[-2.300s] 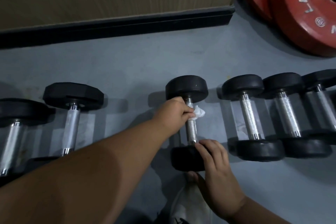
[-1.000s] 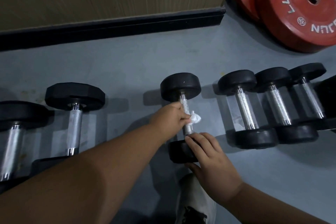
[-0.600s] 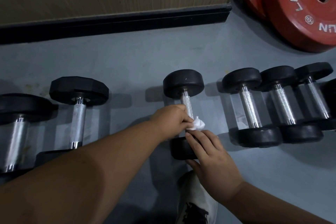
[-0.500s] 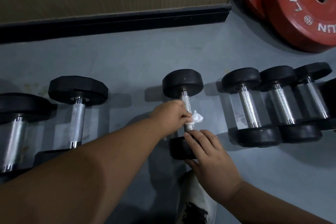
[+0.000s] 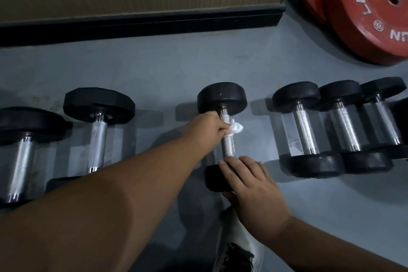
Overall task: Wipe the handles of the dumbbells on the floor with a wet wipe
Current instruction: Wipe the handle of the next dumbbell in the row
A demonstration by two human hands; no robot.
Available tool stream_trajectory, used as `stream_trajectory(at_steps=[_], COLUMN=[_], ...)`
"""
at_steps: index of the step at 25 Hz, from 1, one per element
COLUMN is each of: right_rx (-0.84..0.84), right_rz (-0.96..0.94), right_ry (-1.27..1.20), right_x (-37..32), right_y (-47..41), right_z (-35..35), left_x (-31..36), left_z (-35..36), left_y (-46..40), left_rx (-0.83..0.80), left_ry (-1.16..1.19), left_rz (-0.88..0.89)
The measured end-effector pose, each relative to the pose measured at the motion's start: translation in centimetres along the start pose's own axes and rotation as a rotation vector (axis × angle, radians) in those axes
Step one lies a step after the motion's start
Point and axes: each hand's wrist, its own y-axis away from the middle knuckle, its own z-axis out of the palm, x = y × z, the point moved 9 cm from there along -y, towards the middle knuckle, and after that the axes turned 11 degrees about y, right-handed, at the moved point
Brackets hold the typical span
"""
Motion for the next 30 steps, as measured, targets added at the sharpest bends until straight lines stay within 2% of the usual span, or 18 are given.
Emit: stream_trajectory(at_steps=[8,13,22,28,30], right_rx=[0.158,0.183,0.161,0.189,0.199], right_rz=[0.014,-0.014,-0.03,-0.033,-0.027], right_ry=[0.01,0.049,0.093,0.105,0.11], right_x=[-1.0,-2.7,-3.3,-3.4,-3.3], right_y=[-0.4,-0.8,-0.8,-0.8,-1.0], right_z=[0.3,0.6,0.7,0.4,0.4], left_x=[0.0,-0.3,-1.1,-1.5,-1.4], left_z=[1.8,1.1,-1.8,-1.4,-0.9], left_y=[3.1,3.5,-0.1,0.6,1.9], left_rx=[-0.152,-0.237,0.037,0.084,0.041], left_ry=[0.139,-0.014,-0.013,0.07,0.109], left_rz=[0.076,0.127,-0.002,0.002,0.039])
